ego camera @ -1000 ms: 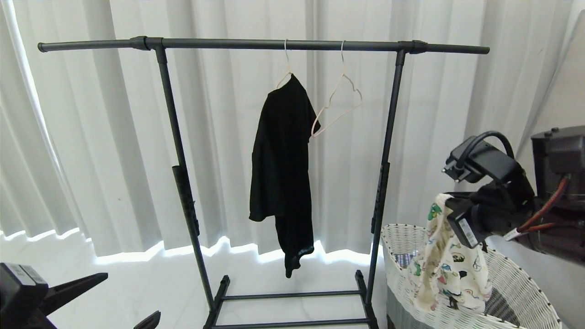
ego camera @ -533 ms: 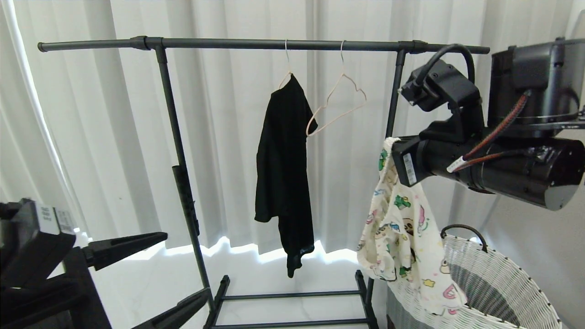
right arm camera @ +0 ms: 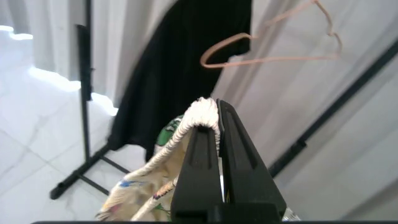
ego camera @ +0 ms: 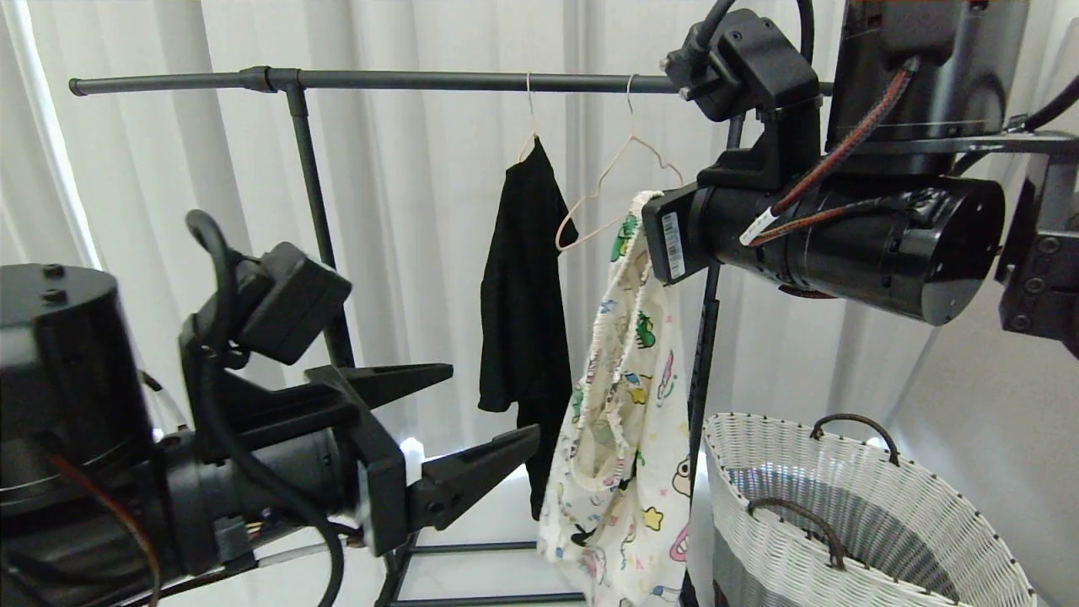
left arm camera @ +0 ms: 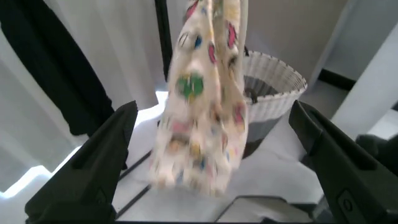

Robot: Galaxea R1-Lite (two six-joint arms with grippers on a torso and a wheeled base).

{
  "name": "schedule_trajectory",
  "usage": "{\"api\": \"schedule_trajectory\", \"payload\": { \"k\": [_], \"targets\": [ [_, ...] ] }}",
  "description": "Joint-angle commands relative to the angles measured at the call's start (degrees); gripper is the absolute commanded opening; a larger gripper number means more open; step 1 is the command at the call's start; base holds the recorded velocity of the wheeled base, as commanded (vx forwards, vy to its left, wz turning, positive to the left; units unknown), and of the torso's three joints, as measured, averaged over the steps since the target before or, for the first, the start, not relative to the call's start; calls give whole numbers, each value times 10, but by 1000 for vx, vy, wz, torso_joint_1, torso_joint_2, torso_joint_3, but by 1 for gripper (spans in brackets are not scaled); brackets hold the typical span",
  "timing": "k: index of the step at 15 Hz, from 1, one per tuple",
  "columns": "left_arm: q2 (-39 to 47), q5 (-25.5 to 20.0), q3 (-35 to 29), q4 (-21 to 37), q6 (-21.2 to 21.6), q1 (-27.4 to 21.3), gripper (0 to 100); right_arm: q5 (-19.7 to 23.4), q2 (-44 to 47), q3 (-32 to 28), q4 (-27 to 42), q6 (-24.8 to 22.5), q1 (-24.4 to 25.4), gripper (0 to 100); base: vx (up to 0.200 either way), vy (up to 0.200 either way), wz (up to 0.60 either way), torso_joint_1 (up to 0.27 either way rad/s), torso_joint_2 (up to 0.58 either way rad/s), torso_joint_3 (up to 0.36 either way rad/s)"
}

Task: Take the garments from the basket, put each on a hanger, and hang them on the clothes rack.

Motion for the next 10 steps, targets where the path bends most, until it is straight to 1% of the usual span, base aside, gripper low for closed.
{"api": "schedule_trajectory", "payload": {
  "k": [1, 2, 4, 6, 7, 8, 10],
  "targets": [
    [87, 8, -9, -51, -2, -1, 100, 0, 9, -10, 0, 0, 19, 0, 0, 0, 0, 0, 0, 0],
    [103, 11, -9, -73, -2, -1, 100, 0, 10, -13, 0, 0, 29, 0, 0, 0, 0, 0, 0, 0],
    [126, 13, -8, -80, -2, -1, 100, 0, 14, -22, 3, 0, 45, 0, 0, 0, 0, 0, 0, 0],
    [142, 36, -5, -80, -3, 5, 100, 0, 17, -33, 8, 0, 57, 0, 0, 0, 0, 0, 0, 0],
    [150, 72, 4, -80, -2, 14, 100, 0, 20, -42, 13, 0, 66, 0, 0, 0, 0, 0, 0, 0],
    [152, 86, 18, -80, -2, 14, 100, 0, 22, -49, 16, 0, 70, 0, 0, 0, 0, 0, 0, 0],
    [146, 86, 41, -84, -2, 8, 100, 0, 23, -51, 15, 0, 70, 0, 0, 0, 0, 0, 0, 0]
  ]
}}
